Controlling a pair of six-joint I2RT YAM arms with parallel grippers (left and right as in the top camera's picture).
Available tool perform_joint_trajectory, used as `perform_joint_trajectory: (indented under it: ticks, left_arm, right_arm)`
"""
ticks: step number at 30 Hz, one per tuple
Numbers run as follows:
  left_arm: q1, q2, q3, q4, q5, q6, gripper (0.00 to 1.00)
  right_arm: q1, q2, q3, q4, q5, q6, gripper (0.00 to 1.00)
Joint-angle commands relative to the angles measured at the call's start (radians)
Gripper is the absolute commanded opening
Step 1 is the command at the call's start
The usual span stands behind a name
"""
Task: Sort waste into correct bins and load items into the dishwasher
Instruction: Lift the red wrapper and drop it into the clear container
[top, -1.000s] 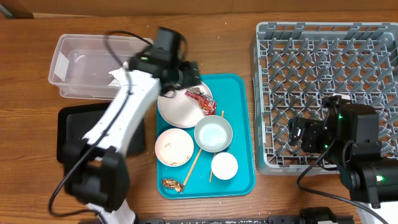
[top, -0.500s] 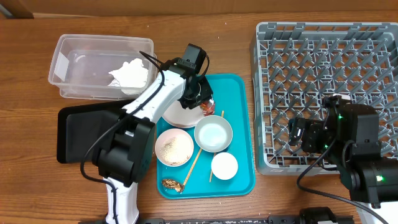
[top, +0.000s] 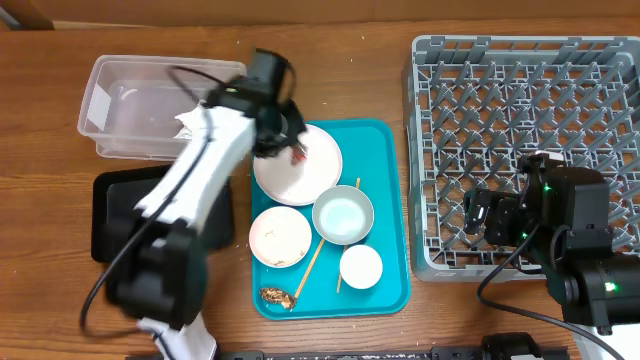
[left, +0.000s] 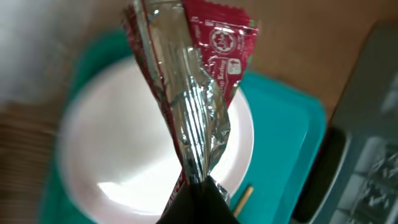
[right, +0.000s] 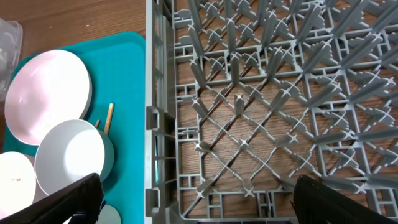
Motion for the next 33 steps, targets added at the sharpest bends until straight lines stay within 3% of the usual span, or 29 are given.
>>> perform_joint_trajectory:
  ticks: [1,6,11,14,16,24,30,33]
  left_arm:
    - [0.074,-0.119,0.026,-0.003,-0.198,0.19,0.04]
    - [0.166,-0.13,0.026,-0.003,-0.348,0.23,0.04]
    - [0.263,-0.084,0.026,-0.005,-0.37,0.255,0.05]
    - [0.302,-0.054,0.026,-0.009,-0.338,0.26,0.32]
    - [0.308,-0.047,0.026,-0.014,-0.314,0.292,0.44]
    - [0.271,-0.15,0.026,-0.099,-0.304,0.35,0.62]
    - [0.19,-0.218,0.026,-0.223,-0.08,0.419,0.6]
    - [0.089,-0.209,0.025,-0.303,0.014,0.444,0.6]
  right_arm:
    - [0.005,-0.004,0.029,0.005,0.013,0.001,1.0]
    - [0.005,-0.004,0.029,0.005,0.013,0.001,1.0]
    - [0.005,-0.004,0.029,0.005,0.013,0.001,1.0]
    - [0.005,-0.004,0.029,0.005,0.013,0.001,1.0]
    - [0.005,-0.004,0.029,0.005,0.013,0.001,1.0]
    - [0.005,-0.004,0.029,0.005,0.013,0.001,1.0]
    - [0.005,-0.004,0.029,0.005,0.013,0.001,1.0]
    - [0.005,-0.004,0.029,0.005,0.013,0.001,1.0]
